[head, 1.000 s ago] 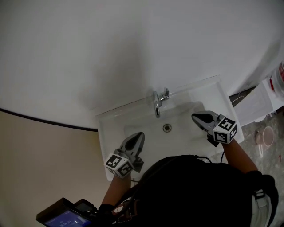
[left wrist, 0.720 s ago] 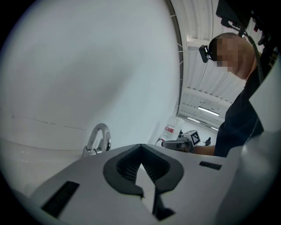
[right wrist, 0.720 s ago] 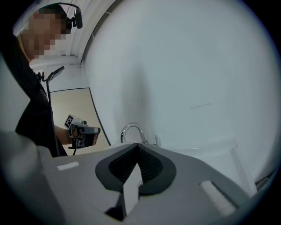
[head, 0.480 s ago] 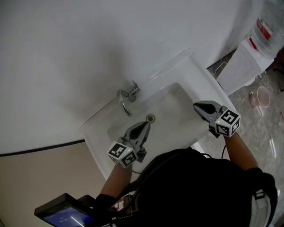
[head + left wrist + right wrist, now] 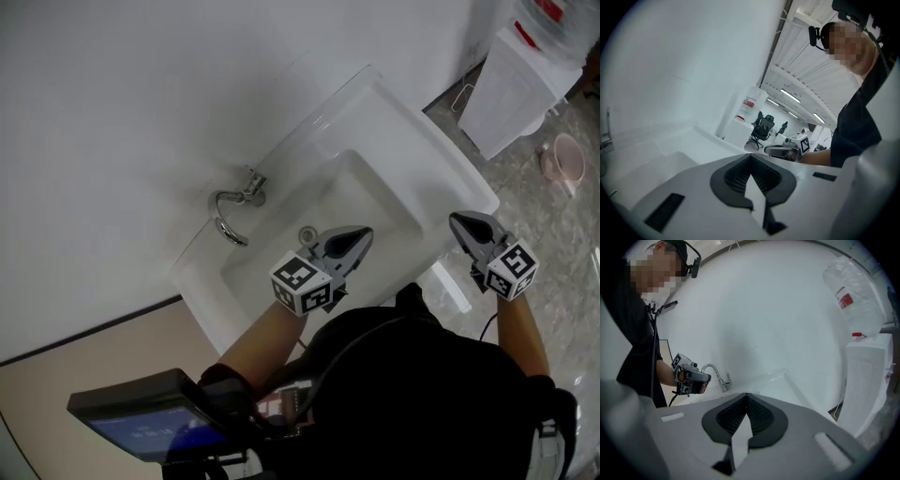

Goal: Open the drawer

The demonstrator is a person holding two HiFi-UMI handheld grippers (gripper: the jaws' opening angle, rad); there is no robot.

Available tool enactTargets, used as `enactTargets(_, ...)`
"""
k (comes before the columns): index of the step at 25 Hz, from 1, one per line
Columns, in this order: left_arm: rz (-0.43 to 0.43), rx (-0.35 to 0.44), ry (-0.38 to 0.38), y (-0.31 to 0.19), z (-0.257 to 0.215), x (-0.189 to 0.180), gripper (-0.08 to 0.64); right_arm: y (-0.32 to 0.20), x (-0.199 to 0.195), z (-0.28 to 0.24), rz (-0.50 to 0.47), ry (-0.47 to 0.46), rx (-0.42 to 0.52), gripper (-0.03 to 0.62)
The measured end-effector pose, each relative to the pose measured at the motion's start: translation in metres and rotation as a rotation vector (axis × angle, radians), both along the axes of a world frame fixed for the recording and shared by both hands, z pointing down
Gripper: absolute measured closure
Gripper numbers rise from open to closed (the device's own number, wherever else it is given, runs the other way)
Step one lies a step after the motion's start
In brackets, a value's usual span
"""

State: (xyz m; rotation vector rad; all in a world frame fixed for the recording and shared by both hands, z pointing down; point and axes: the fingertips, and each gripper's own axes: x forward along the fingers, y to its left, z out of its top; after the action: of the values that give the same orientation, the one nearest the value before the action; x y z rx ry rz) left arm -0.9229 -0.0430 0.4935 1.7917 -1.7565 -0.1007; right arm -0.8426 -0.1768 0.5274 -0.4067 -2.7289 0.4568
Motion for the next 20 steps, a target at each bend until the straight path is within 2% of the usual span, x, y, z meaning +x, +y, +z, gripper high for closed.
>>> enactTargets(4,0.116,-0.036,0.032,-0.036,0.027,0.029,0.568,-0.023,0.029,0.035,0.066,0.000,-0.005,0.594)
enactTargets(8,0.171,-0.071,0.043,-0.066,0.046,0.051,0.568,-0.049,0.052,0.064,0.092,-0.006,0.008,0.591)
enactTargets(14,0.253,-0.101,0.071,-0.102,0.086,0.080,0.568,-0.072,0.100,0.135,0.157,0.042,0.015,0.568)
enactTargets(16,0.288,-0.113,0.087,-0.110,0.096,0.092,0.568,-0.069,0.113,0.162,0.157,0.080,0.028,0.555)
enactTargets(20,0.315,-0.116,0.102,-0.122,0.104,0.108,0.568,-0.058,0.121,0.214,0.097,0.140,0.067,0.528)
